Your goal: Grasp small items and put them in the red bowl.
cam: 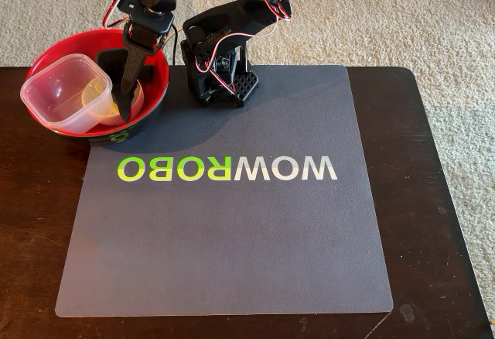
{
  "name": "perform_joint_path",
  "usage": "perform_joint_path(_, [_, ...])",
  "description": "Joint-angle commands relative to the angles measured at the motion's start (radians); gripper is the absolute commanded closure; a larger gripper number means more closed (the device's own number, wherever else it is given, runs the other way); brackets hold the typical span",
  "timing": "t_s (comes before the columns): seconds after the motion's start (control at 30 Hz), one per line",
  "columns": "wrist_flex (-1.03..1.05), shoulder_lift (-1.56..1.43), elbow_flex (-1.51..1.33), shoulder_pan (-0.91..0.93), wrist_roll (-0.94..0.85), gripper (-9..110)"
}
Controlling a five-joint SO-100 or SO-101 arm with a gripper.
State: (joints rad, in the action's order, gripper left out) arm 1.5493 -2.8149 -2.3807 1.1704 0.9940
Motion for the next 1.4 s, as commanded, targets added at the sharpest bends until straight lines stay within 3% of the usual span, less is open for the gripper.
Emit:
perform_joint_path(0.0, [0.063, 0.055, 0.155, -0.114, -0.057, 68])
perform_joint_path(0.2, [0.16, 0.244, 0.54, -0.436, -0.285, 68])
perform_joint_path(0.37, [0.084, 0.413, 0.606, -0.584, -0.305, 68])
perform_joint_path(0.6, [-0.161, 0.652, 0.588, -0.689, -0.364, 69])
perform_joint_path(0.97, [-0.268, 0.848, 0.58, -0.838, -0.575, 69])
perform_joint_path(1.37, [-0.485, 1.131, 0.58, -0.884, -0.641, 70])
